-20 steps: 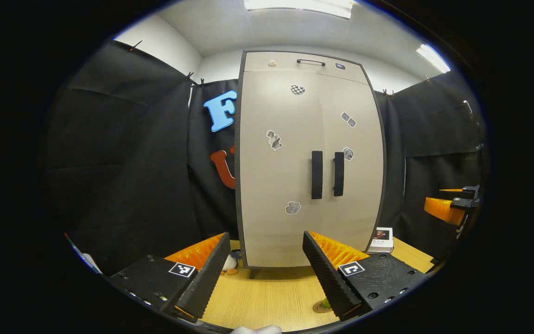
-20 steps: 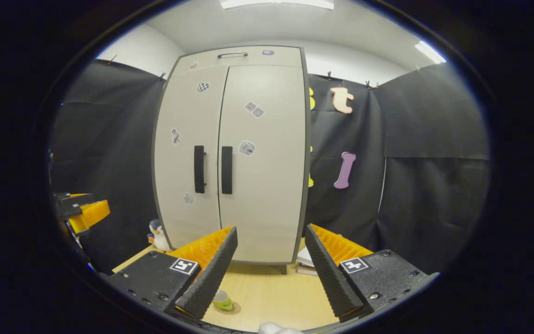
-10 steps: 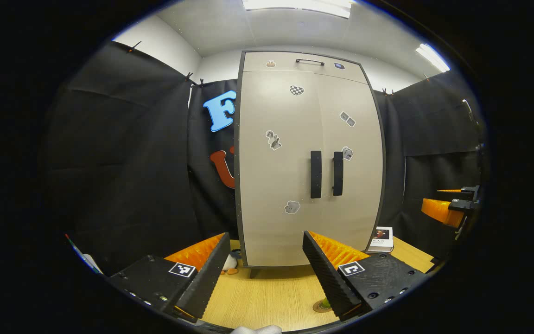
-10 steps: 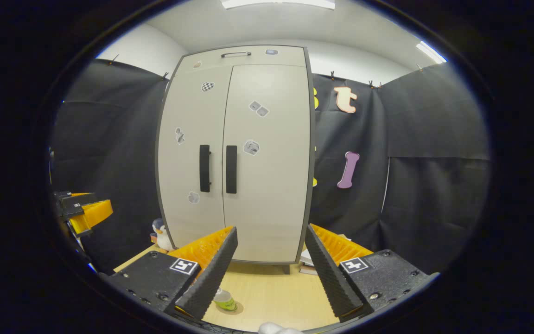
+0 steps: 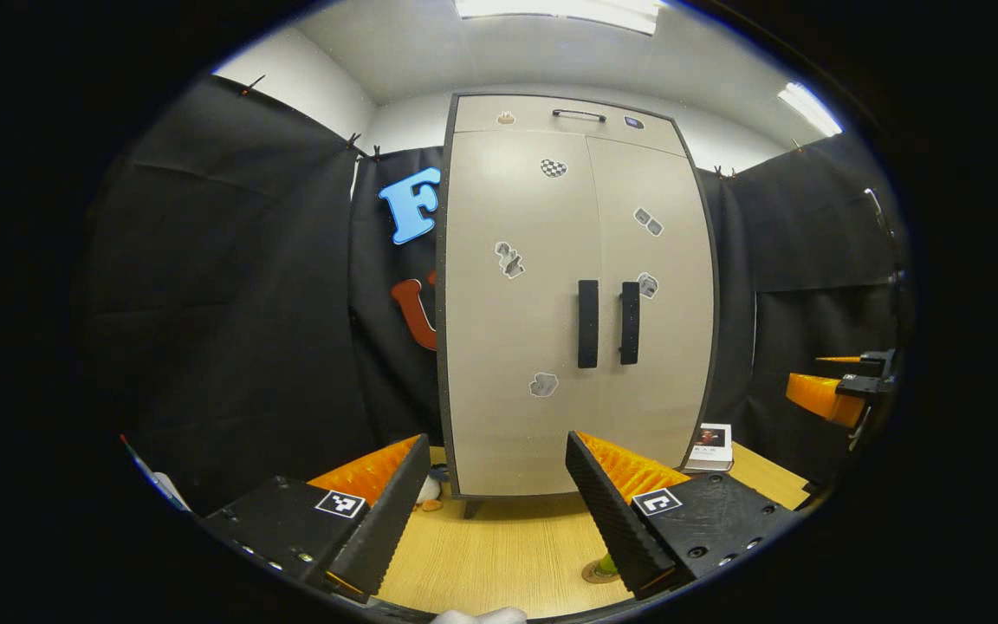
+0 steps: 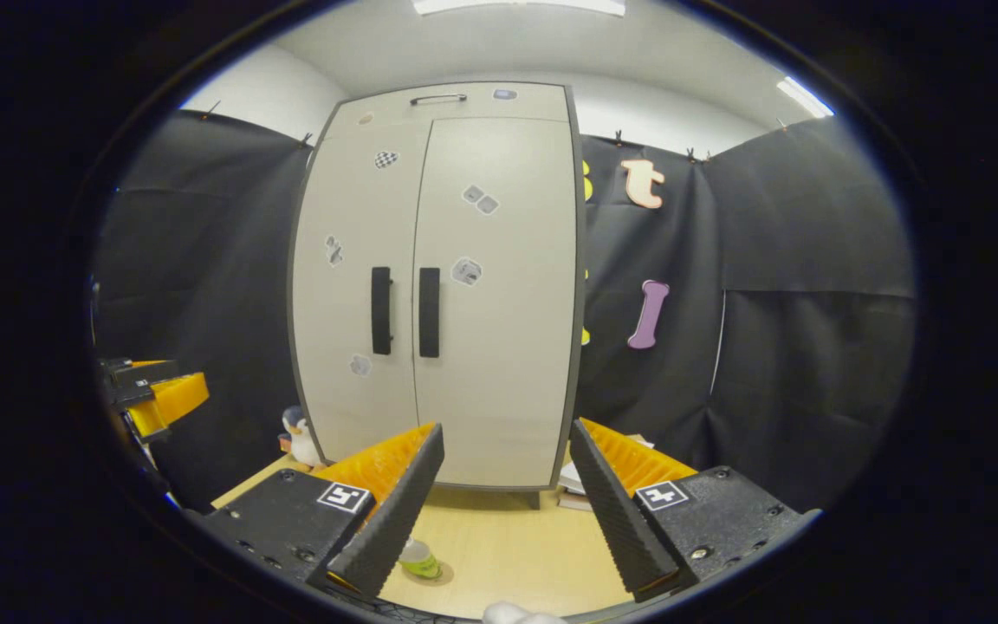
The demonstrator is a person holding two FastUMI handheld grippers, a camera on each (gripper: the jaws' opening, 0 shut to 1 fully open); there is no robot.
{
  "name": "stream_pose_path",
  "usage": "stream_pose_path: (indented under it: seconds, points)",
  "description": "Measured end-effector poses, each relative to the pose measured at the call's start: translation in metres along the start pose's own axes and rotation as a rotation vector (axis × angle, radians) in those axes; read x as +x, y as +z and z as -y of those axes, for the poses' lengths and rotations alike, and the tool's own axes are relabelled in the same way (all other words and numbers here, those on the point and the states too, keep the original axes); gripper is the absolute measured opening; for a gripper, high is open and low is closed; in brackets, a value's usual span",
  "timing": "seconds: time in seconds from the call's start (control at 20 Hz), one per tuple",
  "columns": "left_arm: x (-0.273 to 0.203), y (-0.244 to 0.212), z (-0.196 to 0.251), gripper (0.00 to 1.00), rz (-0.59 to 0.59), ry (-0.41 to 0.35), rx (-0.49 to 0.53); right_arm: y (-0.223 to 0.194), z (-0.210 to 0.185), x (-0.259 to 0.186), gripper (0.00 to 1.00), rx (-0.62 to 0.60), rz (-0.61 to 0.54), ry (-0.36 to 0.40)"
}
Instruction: Grasp the bottle in the cabinet with the left hand and place it on the coaster, then close the right door with the right hand and the left door with the left hand.
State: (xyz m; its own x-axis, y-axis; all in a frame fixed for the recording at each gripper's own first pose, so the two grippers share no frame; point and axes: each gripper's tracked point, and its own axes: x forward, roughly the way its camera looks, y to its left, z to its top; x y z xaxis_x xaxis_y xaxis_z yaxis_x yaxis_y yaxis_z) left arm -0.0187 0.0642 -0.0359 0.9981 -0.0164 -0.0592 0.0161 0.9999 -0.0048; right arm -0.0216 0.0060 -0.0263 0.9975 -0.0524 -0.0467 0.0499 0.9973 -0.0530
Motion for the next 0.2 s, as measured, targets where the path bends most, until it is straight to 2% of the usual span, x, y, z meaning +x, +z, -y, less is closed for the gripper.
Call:
stream_pose_path:
  seconds: [0.2]
  points:
    - [0.0,0.0002,0.001,0.96,0.001,-0.001,-0.003,0.0017,0.0,-0.0003,0.96,-0.001,0.004,-0.001]
